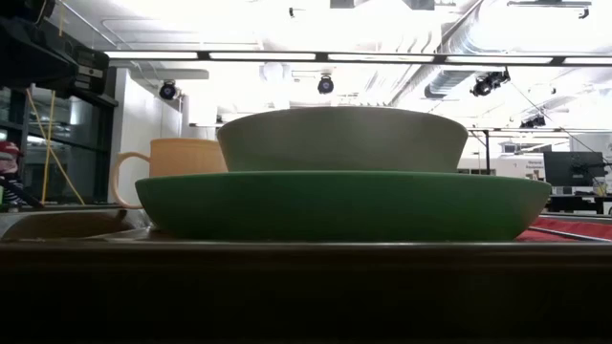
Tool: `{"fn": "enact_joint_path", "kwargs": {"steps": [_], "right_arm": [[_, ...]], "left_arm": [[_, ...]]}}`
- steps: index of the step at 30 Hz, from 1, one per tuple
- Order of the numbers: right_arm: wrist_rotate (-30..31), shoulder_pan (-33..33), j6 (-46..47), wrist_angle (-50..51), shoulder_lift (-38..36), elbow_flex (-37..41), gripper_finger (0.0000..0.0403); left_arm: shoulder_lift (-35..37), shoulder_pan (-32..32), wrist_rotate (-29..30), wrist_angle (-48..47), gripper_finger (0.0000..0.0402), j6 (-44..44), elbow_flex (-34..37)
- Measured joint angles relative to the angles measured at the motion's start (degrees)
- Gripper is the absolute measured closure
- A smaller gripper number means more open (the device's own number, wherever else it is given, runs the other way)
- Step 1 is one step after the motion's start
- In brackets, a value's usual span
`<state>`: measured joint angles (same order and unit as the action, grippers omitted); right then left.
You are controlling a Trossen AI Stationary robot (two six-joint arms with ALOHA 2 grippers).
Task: Set up tray
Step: Put the blue spoon to the right of the blue fork on the red napkin on the brown serving tray
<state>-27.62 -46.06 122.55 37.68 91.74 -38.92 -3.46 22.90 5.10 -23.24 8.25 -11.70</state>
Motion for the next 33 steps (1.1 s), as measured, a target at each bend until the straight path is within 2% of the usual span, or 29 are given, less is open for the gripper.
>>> {"fn": "enact_joint_path", "kwargs": {"steps": [15,28,33], "right_arm": [[0.87,2.49,-0.65,0.94,0.16,0.13,0.0322],[3.29,2.51,-0.92,0.67,0.18,0.11,0.0396],[3.51,2.51,-1.02,0.79,0.18,0.11,0.0397]], "left_arm": [[0.00,0.00,0.02,0.00,0.0339,0.27,0.00],[0.00,0.00,0.02,0.00,0.0339,0.28,0.00],[0.02,0.00,0.04,0.00,0.0339,0.27,0.00]]}}
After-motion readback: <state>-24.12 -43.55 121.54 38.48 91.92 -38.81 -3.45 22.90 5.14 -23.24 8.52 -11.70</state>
